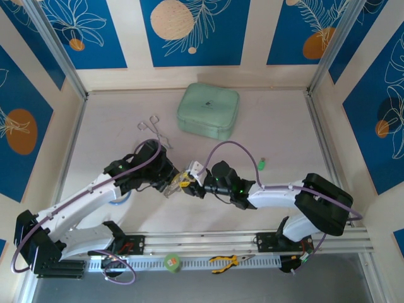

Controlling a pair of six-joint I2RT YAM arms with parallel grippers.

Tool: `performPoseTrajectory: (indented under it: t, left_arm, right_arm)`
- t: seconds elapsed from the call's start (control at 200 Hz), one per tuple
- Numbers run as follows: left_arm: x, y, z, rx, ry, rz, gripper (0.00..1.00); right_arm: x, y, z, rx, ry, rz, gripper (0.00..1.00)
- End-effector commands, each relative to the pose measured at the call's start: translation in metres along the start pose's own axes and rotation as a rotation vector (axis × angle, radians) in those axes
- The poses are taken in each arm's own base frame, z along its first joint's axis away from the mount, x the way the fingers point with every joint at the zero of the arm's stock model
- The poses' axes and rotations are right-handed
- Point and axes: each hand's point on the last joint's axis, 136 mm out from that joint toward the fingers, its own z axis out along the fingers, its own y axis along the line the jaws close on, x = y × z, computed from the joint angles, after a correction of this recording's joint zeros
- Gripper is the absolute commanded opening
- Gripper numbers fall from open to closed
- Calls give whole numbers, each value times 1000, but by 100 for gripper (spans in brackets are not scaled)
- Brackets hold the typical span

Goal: Put the keys on the keyring

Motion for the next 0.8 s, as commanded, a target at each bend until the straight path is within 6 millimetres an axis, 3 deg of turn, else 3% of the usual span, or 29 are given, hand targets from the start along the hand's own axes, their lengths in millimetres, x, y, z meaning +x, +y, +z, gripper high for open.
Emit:
performPoseTrajectory:
  t: [0.0, 0.435, 0.795]
  left_arm:
    - [4, 0, 0, 13, 19, -59, 0]
    - [4, 3, 0, 3, 17, -71, 0]
    - [4, 2, -2, 1, 18, -73, 0]
  right_arm:
    - [-12, 7, 1, 8, -61, -229, 37]
    - [-19, -9, -1, 105, -96, -262, 32]
    - [-24, -12, 8, 113, -102, -251, 16]
